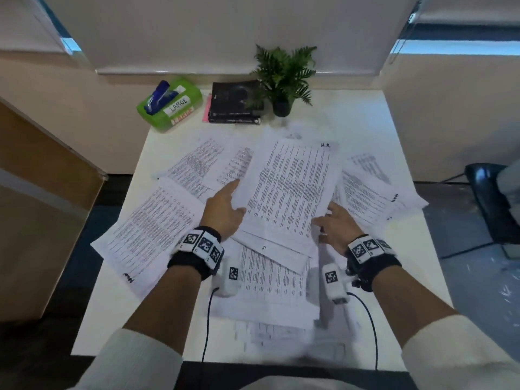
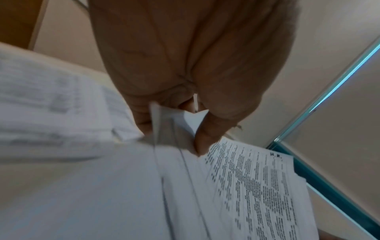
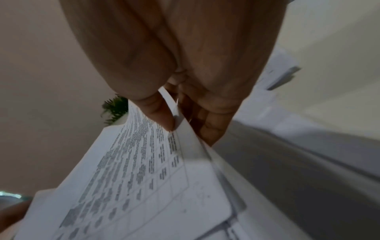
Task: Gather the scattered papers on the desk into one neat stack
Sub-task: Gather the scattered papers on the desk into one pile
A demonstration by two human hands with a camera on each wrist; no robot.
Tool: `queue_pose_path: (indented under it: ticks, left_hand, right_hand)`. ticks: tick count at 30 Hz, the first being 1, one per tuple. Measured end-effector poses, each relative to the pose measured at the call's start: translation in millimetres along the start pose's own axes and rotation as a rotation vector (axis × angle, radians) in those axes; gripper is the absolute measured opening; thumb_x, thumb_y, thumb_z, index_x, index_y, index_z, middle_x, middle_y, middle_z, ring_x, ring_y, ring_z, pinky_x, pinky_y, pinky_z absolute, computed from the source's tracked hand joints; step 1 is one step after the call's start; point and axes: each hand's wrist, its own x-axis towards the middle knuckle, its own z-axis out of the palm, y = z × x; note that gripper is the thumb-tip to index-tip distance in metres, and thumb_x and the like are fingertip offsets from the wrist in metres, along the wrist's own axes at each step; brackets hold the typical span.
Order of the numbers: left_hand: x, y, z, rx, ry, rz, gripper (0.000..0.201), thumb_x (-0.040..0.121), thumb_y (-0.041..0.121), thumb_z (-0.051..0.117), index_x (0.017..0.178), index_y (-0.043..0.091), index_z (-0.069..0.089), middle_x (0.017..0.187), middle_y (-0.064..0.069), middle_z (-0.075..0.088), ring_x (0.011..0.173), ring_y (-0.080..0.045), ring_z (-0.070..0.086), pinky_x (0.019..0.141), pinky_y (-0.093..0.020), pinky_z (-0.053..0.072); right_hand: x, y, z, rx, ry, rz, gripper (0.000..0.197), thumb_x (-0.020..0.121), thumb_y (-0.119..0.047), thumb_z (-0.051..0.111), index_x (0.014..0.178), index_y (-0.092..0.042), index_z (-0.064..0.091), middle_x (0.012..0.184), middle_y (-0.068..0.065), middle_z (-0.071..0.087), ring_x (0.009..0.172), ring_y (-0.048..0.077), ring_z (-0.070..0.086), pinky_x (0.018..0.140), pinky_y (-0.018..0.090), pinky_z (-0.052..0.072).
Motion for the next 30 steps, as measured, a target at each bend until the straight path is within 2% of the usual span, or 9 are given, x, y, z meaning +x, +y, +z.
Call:
queue_pose_path:
  ticks: [3,5,9,12,14,16,21,26,30]
  left_hand:
    - [-15,-17,37,-0.037,-0.148,-0.085,0.084,0.091,0.011,0.068,0.156,0.032,0.020,0.152,-0.007,0.043,0.137,-0.021,0.044,0.100,-0.024,0.039]
    - [-23,-28,53,-0.110,-0.188,-0.167,0.092,0.088,0.019,0.073,0.157,0.032,0.013,0.151,-0.009,0.043,0.137,-0.023,0.045,0.104,-0.033,0.041]
    - [-31,-38,72,-0.114,-0.114,-0.216,0.079,0.095,0.027,0.063,0.157,0.027,0.014,0.162,0.001,0.023,0.147,-0.022,0.029,0.116,-0.038,0.027]
    - [-31,-35,74,-0.138,-0.093,-0.217,0.069,0.098,0.029,0.057,0.156,0.027,0.019,0.159,0.000,0.030,0.141,-0.023,0.039,0.113,-0.037,0.033]
    - [-28,-30,73,-0.152,-0.085,-0.215,0.059,0.098,0.031,0.057,0.151,0.029,0.030,0.148,-0.005,0.047,0.127,-0.023,0.051,0.101,-0.033,0.042]
    - [-25,-28,72,-0.142,-0.050,-0.208,0.040,0.097,0.031,0.058,0.136,0.030,0.046,0.130,-0.007,0.059,0.107,-0.021,0.057,0.084,-0.028,0.042]
    - [-16,-26,73,-0.144,0.003,-0.204,0.027,0.096,0.029,0.059,0.121,0.025,0.050,0.117,-0.005,0.063,0.095,-0.020,0.060,0.062,-0.021,0.040]
    - [-10,-30,67,-0.116,0.100,-0.274,0.033,0.094,0.030,0.058,0.125,0.023,0.048,0.119,-0.009,0.064,0.099,-0.026,0.062,0.082,-0.029,0.047]
    - [-5,-47,59,-0.041,0.085,-0.309,0.036,0.093,0.030,0.058,0.127,0.021,0.049,0.126,-0.010,0.061,0.111,-0.027,0.058,0.090,-0.033,0.042]
  right_hand:
    - [-5,29,-20,-0.186,0.053,0.042,0.031,0.087,0.003,0.056,0.110,-0.017,0.064,0.106,0.015,0.070,0.099,0.038,0.066,0.084,0.052,0.057]
    - [-9,42,-26,-0.318,0.049,0.035,0.027,0.085,0.000,0.055,0.101,-0.019,0.065,0.098,0.015,0.071,0.091,0.040,0.068,0.083,0.058,0.057]
    - [-21,46,-28,-0.506,0.017,0.021,0.013,0.089,-0.001,0.057,0.085,-0.014,0.058,0.075,0.006,0.060,0.062,0.016,0.055,0.059,0.027,0.048]
    - [-22,44,-28,-0.577,-0.005,0.013,0.020,0.090,-0.006,0.059,0.076,-0.016,0.049,0.068,0.000,0.050,0.058,0.012,0.047,0.052,0.023,0.038]
    - [-18,43,-28,-0.519,0.008,-0.035,0.011,0.088,-0.019,0.065,0.094,-0.012,0.057,0.084,0.001,0.061,0.071,0.015,0.058,0.065,0.026,0.048]
    - [-10,43,-30,-0.457,0.053,-0.097,0.030,0.088,-0.032,0.067,0.108,-0.013,0.058,0.094,0.000,0.065,0.078,0.018,0.060,0.075,0.032,0.051]
    - [-4,34,-33,-0.454,0.167,-0.227,0.029,0.096,-0.021,0.058,0.073,-0.015,0.041,0.063,-0.002,0.042,0.056,0.017,0.037,0.059,0.029,0.034]
    - [-2,39,-37,-0.576,0.032,-0.091,0.032,0.089,-0.017,0.062,0.064,-0.016,0.042,0.065,0.008,0.048,0.063,0.019,0.048,0.068,0.034,0.042]
    - [-6,53,-34,-0.795,0.010,0.050,0.023,0.083,-0.016,0.061,0.067,-0.012,0.045,0.064,0.006,0.047,0.059,0.019,0.046,0.058,0.027,0.035]
